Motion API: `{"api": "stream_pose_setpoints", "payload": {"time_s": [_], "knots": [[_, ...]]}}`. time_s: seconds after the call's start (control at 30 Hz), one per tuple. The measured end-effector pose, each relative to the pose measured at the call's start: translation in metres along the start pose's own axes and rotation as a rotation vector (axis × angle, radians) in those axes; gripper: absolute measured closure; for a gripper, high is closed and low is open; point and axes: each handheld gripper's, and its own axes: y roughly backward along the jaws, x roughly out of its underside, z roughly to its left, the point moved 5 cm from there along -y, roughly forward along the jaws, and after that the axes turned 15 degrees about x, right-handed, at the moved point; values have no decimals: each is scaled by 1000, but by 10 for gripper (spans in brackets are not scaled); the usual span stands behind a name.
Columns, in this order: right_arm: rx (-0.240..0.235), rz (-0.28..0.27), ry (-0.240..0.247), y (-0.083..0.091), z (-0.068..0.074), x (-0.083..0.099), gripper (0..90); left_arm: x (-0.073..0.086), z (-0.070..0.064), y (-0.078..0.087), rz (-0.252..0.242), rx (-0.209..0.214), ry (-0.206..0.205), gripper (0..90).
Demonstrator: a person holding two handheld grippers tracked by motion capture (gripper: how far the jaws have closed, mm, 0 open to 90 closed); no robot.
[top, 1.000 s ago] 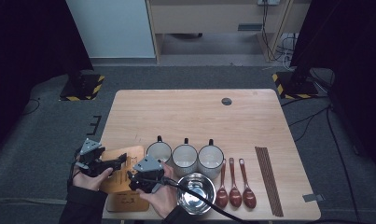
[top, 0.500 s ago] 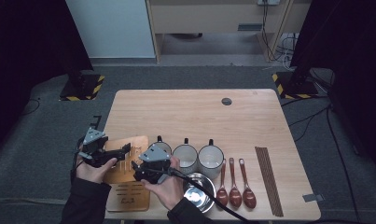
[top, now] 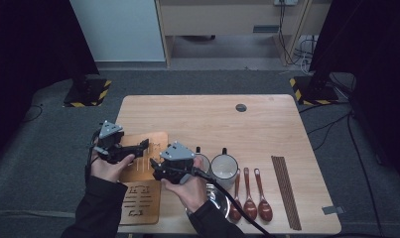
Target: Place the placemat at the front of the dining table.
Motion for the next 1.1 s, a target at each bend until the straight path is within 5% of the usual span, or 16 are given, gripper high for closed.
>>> {"api": "stream_pose_setpoints", "payload": {"time_s": [1.1], "knots": [[71, -57, -3, 13, -76, -25, 353, -64, -36, -47, -25, 39, -58, 61]]}}
